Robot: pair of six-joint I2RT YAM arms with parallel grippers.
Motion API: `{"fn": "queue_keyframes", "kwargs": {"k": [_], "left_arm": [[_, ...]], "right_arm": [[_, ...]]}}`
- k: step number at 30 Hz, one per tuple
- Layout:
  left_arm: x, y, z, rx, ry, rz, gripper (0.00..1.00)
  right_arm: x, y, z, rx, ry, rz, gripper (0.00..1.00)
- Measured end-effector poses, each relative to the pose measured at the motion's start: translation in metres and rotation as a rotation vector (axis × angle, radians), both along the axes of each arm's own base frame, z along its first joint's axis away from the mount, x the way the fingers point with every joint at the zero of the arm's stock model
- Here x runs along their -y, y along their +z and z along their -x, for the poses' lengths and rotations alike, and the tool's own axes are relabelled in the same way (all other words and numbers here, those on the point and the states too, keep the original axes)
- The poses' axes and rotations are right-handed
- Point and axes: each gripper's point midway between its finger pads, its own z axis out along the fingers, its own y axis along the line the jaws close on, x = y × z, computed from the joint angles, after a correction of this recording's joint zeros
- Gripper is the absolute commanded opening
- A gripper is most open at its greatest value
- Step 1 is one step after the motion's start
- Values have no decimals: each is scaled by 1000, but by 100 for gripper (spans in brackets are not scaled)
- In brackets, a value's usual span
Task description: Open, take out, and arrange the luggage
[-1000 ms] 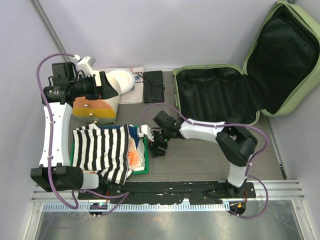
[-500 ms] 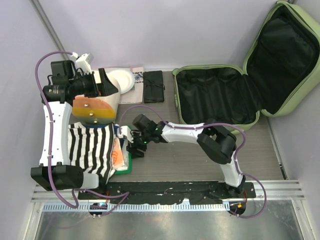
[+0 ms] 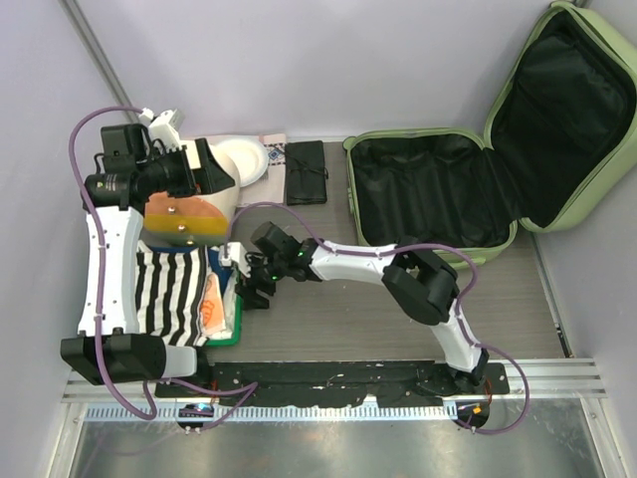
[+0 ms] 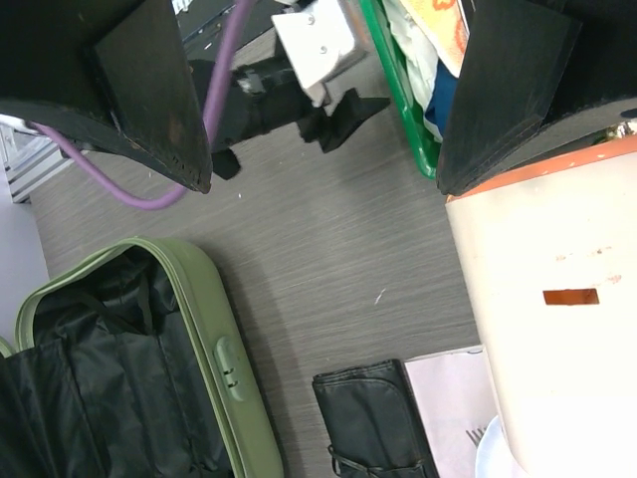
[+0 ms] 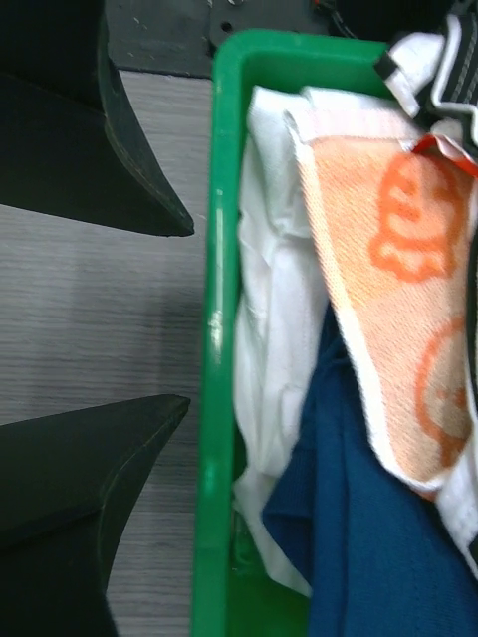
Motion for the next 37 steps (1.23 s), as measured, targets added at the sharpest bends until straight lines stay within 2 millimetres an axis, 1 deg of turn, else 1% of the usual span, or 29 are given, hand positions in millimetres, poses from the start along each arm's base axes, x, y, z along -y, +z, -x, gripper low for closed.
{"fn": "queue_keyframes", "kwargs": {"k": [2,4,6,8,9,11,13,14,15,16,17,18,19,20,22,24,25,26,28,30,31,33,37], "left_arm": [[-1,-1,-1,-4,3,-2,100],[1,-2,-3,-10,-3,-4,100],[5,-3,-8,-10,-18,-7,99],[11,-4,-15,-8,-39,-18,100],[15,-5,-18,-4,-53,-36,100],[28,-6,-25,11,-91,-76,100],[46,-8,-32,27,-145,-117,100],[55,-10,-35,31,-169,-135,100],[63,-12,-39,33,-191,-149,100],[70,-16,-42,33,-206,-165,100],[75,-19,-46,29,-216,-176,100],[81,-24,-51,24,-225,-191,100],[86,-28,-57,19,-231,-209,100],[90,-34,-62,13,-233,-228,100],[98,-50,-72,-17,-235,-268,100],[102,-72,-81,-61,-236,-310,100],[103,-81,-82,-84,-239,-324,100],[105,-92,-83,-107,-243,-340,99],[105,-115,-81,-155,-250,-370,100],[105,-134,-75,-200,-255,-395,100],[105,-139,-73,-213,-257,-406,100],[105,-145,-71,-224,-259,-418,100],[110,-143,-72,-204,-262,-438,100]], "right_arm": [[9,5,2,5,-11,8,73],[26,16,0,6,-37,25,74],[41,38,-4,16,-67,17,76],[59,71,-18,39,-124,-14,79],[69,89,-29,60,-159,-36,82],[91,126,-54,108,-243,-83,83],[124,165,-87,152,-363,-121,83],[138,178,-102,161,-416,-132,83],[156,198,-124,171,-494,-154,83],[174,214,-145,177,-569,-168,83],[185,223,-157,182,-616,-178,84],[207,234,-177,185,-693,-188,84],[231,239,-195,180,-774,-190,83],[251,241,-206,170,-840,-185,83],[292,234,-224,137,-962,-162,84],[330,217,-234,84,-1070,-136,83],[349,204,-238,59,-1119,-120,84],[363,192,-238,34,-1154,-103,84],[395,152,-232,-47,-1233,-42,83],[416,118,-223,-115,-1284,20,84],[423,105,-217,-145,-1300,46,84],[426,95,-210,-176,-1308,71,84],[420,104,-215,-163,-1292,38,84]]}}
